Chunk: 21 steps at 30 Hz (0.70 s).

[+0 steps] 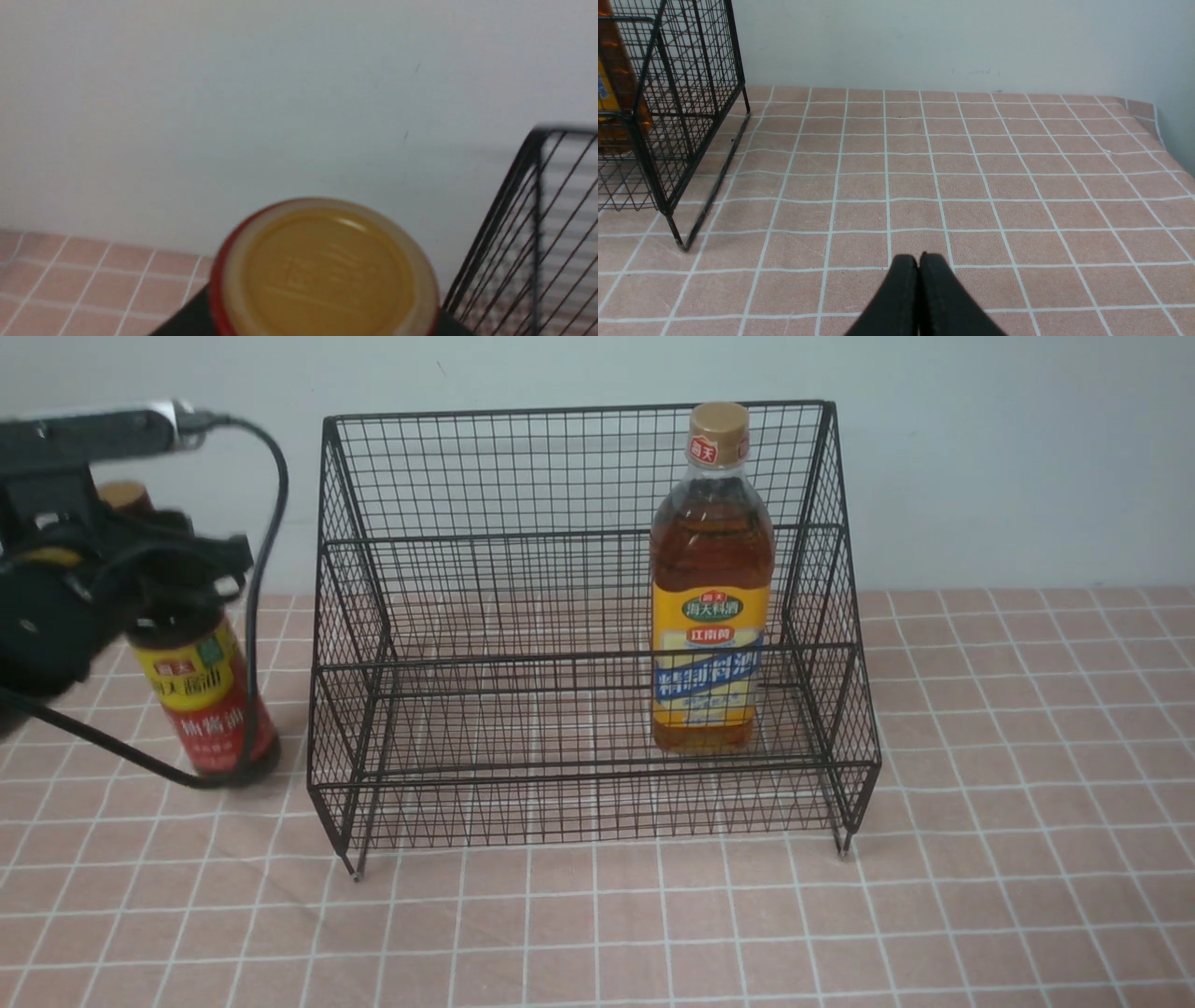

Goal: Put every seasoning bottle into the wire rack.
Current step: Use the left arm to put the condiment bottle back on the shelf

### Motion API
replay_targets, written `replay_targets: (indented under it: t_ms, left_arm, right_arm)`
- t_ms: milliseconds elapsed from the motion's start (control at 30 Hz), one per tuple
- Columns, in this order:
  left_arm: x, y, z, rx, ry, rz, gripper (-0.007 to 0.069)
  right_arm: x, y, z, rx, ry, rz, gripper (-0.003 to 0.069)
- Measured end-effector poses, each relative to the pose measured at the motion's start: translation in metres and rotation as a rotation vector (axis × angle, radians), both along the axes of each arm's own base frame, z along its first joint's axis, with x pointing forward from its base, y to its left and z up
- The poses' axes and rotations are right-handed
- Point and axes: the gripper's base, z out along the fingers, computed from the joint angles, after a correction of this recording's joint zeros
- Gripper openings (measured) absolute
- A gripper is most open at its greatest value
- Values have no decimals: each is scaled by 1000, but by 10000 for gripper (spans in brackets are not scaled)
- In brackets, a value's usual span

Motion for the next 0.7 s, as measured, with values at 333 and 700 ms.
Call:
replay_targets:
  t_ms: [333,700]
  left_arm:
    - [-21,-7,125,-15,-291,-87,258]
    - [-20,-65,168,-44,-363,-303,258]
  right_arm:
    - [0,0,0,0,0,0,-11]
    - [0,0,0,1,0,0,-11]
